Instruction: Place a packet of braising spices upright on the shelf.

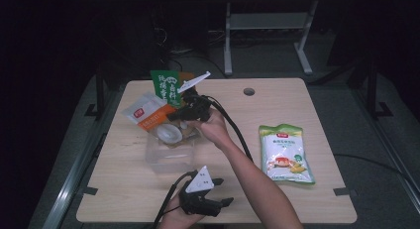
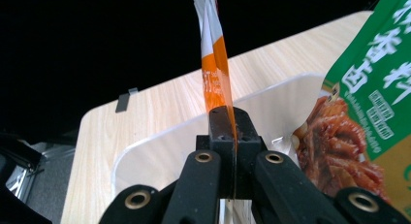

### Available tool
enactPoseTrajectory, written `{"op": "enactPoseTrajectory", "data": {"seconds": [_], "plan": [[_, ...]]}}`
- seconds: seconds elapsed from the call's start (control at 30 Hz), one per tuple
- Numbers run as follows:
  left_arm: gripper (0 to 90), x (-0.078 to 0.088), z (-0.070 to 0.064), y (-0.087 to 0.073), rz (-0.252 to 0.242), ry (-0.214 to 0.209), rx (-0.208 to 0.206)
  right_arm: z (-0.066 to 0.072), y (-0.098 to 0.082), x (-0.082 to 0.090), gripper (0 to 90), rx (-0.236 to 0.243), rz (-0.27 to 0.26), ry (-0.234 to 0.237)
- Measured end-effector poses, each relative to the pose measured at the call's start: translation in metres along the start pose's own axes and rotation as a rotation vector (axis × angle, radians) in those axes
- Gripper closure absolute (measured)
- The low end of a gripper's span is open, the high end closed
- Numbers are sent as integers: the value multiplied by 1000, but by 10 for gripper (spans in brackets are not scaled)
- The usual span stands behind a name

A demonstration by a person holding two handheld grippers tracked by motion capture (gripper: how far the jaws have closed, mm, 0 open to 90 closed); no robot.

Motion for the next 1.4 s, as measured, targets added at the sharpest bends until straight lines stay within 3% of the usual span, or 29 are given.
{"op": "enactPoseTrajectory", "data": {"seconds": [0.23,0.57,0.77,0.87,0.97,1.0,1.07,1.23,1.4], "plan": [[351,0,1,-1,4,2,2,-3,-8,-10,899,-4,27,-17],[347,-3,1,0,4,-6,9,-5,-9,-10,883,38,103,-54],[347,-2,2,1,0,-4,1,-5,-3,-12,792,42,172,-36],[347,-1,2,2,-3,-3,4,-3,3,-15,716,77,218,-73],[347,-1,2,2,-3,0,1,-2,7,-18,811,101,252,-115],[347,0,2,2,-3,1,-1,-2,8,-19,827,99,257,-110],[347,0,2,2,-5,3,-3,-1,10,-20,886,110,263,-122],[348,1,3,2,-7,3,-1,4,12,-15,899,98,260,-110],[348,0,2,3,-8,4,-5,12,21,-4,899,87,158,-86]]}}
Point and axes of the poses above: each handheld gripper's, and its own axes: x roughly backward along the jaws, y roughly out of its top, z roughly to its left, the point moved 7 cm from there along -x, roughly forward along the jaws, and after that the axes turned 9 degrees about z, right-handed, at the moved point
